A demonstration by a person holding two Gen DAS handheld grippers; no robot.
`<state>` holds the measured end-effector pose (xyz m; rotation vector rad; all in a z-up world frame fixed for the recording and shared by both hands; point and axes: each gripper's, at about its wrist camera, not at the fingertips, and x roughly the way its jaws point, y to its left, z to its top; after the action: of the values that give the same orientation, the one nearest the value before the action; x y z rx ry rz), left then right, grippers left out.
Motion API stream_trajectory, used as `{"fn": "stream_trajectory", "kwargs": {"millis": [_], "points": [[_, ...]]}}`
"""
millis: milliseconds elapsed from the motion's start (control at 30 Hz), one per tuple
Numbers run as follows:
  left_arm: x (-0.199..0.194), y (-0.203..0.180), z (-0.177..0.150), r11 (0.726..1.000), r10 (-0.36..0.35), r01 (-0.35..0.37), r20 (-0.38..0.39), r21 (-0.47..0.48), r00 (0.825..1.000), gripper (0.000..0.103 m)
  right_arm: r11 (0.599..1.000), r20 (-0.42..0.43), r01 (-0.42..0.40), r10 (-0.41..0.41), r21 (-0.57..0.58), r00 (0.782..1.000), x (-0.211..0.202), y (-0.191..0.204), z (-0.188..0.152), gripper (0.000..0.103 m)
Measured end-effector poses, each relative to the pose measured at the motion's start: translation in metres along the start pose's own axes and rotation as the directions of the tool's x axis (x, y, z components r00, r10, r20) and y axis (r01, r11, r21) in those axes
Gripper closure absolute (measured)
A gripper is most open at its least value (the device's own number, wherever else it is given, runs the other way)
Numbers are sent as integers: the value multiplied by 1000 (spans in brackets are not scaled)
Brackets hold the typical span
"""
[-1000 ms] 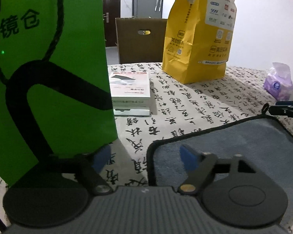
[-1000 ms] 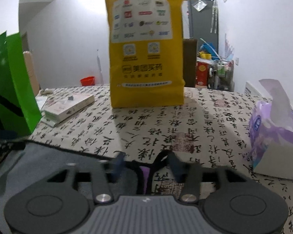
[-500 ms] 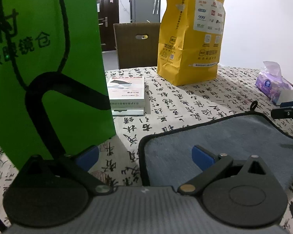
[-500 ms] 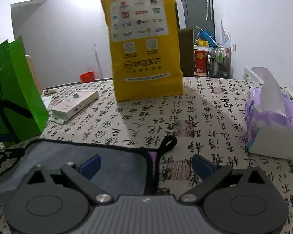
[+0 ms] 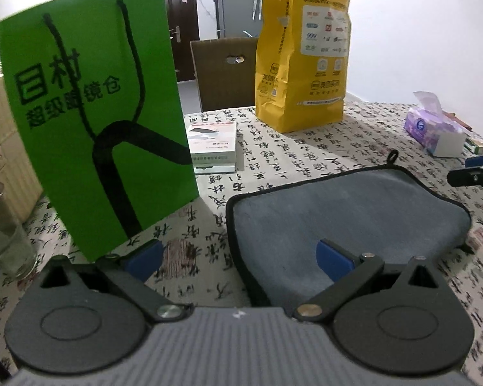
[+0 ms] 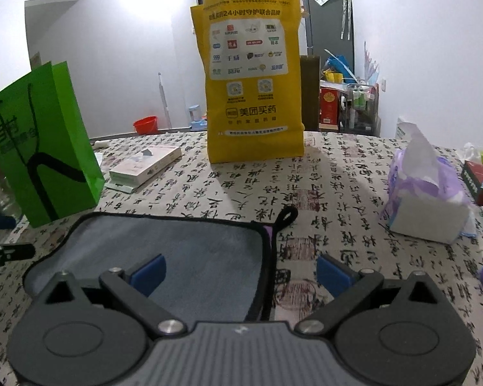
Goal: Fold towel
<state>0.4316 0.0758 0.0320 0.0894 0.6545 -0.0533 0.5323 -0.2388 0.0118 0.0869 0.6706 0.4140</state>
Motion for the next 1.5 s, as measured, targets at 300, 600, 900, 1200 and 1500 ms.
{"fn": "stream_trajectory", "kwargs": {"millis": [300, 600, 900, 1200, 1500], "points": [[-48, -12, -11, 1000, -4, 4, 32, 14, 999, 0, 1000, 15, 14, -14, 0, 1000, -44, 10, -14, 3], [-87, -21, -37, 1000, -8, 9, 38, -10, 999, 0, 1000, 36, 1, -1, 2, 999, -86, 23, -38, 2], [-121, -32, -63, 1000, -22, 23, 43, -18, 999, 0, 1000, 48, -7, 7, 1, 999, -121, 40, -69, 2], [-166, -37, -88, 999, -22, 26, 87, -43, 996, 0, 999, 81, -1, 4, -37, 997, -164, 65, -95, 2], [-205, -46, -117, 997, -20, 29, 126, -68, 992, 0, 999, 113, -11, 15, -40, 994, -197, 81, -120, 2]]}}
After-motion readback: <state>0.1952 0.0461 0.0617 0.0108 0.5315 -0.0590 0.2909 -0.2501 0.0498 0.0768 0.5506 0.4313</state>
